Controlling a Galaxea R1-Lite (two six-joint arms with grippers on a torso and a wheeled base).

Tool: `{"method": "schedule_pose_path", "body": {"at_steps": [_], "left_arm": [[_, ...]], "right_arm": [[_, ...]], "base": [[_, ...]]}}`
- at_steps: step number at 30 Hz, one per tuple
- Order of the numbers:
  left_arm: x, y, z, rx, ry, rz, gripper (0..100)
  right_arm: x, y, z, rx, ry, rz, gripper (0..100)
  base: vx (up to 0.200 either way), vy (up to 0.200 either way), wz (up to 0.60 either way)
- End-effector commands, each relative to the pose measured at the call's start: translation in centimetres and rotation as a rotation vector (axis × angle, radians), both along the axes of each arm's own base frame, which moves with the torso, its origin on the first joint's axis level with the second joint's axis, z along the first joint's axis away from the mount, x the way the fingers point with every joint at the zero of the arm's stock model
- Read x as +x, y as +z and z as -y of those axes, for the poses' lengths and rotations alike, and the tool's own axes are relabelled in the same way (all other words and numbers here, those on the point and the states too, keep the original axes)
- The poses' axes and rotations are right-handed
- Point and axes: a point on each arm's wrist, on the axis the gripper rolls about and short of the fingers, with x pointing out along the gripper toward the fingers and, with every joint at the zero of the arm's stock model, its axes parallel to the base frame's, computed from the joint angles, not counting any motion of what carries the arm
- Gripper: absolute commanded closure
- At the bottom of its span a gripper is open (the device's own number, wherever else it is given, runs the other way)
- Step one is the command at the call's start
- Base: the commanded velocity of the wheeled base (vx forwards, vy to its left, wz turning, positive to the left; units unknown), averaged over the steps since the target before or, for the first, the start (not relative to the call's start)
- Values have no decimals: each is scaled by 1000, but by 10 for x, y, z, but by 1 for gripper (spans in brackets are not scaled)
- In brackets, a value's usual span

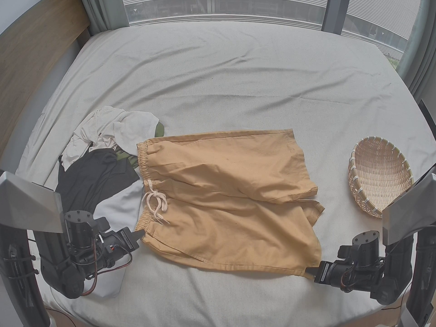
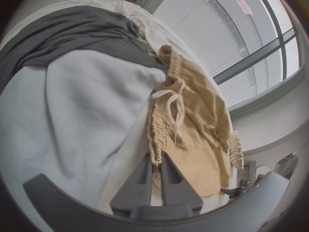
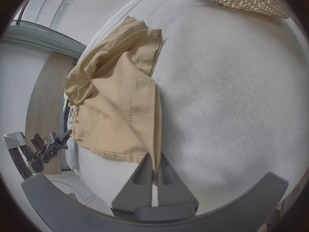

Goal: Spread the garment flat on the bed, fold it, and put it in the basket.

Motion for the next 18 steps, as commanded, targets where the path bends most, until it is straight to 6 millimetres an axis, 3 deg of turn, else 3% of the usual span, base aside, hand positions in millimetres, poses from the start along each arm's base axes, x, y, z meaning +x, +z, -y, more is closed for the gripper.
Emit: {"method": "schedule_pose_path", "body": {"at_steps": [1,5,10,18], "left_arm": [[-33,30,-6,-75,-95,24,100],[-45,20,-17,-16,-100,-20,100],[-42,1,-34,48,-57,-84,100],[-41,-18,-36,84,-87,-148,100]], "right_arm": [[-16,11,-13,-7,94,-9,100],[-26,18,-13,-46,137,-41,100],[-34,30,-1,-96,140,-62,100],[-39,35,8,-131,131,-80,100]], "base": [[0,0,0],[0,0,0],[0,0,0],[0,0,0]]}}
